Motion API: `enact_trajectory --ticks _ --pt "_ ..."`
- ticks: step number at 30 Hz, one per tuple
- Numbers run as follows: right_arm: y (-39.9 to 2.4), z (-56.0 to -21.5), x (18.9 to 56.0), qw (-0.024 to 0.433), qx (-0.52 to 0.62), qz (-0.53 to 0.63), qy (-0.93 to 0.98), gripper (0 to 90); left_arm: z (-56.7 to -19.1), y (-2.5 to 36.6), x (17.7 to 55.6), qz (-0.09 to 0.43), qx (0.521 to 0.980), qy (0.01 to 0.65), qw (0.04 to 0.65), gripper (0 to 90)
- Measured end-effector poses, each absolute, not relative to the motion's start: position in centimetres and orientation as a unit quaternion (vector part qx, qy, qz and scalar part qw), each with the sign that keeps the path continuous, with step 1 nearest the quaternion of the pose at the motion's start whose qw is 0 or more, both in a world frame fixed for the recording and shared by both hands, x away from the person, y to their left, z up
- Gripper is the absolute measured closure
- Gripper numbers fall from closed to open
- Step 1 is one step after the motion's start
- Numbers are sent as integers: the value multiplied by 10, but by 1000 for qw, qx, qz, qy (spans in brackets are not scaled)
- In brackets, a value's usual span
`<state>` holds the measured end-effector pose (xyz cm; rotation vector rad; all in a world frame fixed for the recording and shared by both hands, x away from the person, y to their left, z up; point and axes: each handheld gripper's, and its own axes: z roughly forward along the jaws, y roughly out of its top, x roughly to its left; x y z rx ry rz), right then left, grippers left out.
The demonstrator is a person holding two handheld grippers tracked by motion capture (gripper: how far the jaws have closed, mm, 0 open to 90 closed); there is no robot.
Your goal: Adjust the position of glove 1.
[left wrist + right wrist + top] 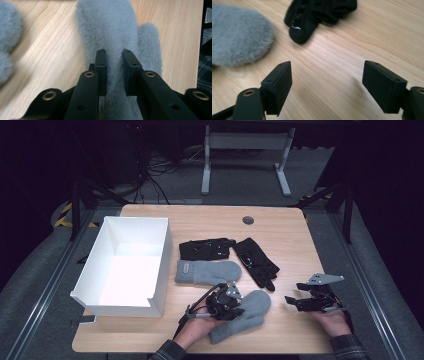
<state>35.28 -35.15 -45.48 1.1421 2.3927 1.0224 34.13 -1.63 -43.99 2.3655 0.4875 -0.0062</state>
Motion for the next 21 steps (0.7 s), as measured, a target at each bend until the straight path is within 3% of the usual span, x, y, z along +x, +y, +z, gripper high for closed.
enact_trajectory --ticks 2,3,6,10,13,17,21 --pt "-352 -456 353 147 400 355 832 234 -439 -16 341 -2 914 190 358 740" --pt "-353 -459 355 149 405 347 833 225 -438 -14 342 0 914 189 360 669" --pt "-353 -461 356 151 405 345 833 203 -432 -7 345 9 910 196 365 603" --pt "-352 -462 356 164 398 341 836 178 -420 9 357 29 901 214 376 580" --pt "-351 -464 356 175 393 338 837 170 -416 21 368 50 894 239 377 665" --pt "-351 -465 356 177 392 340 836 166 -415 37 385 87 884 279 363 854" --pt "-352 -465 356 177 391 343 835 163 -414 45 397 115 875 309 355 900"
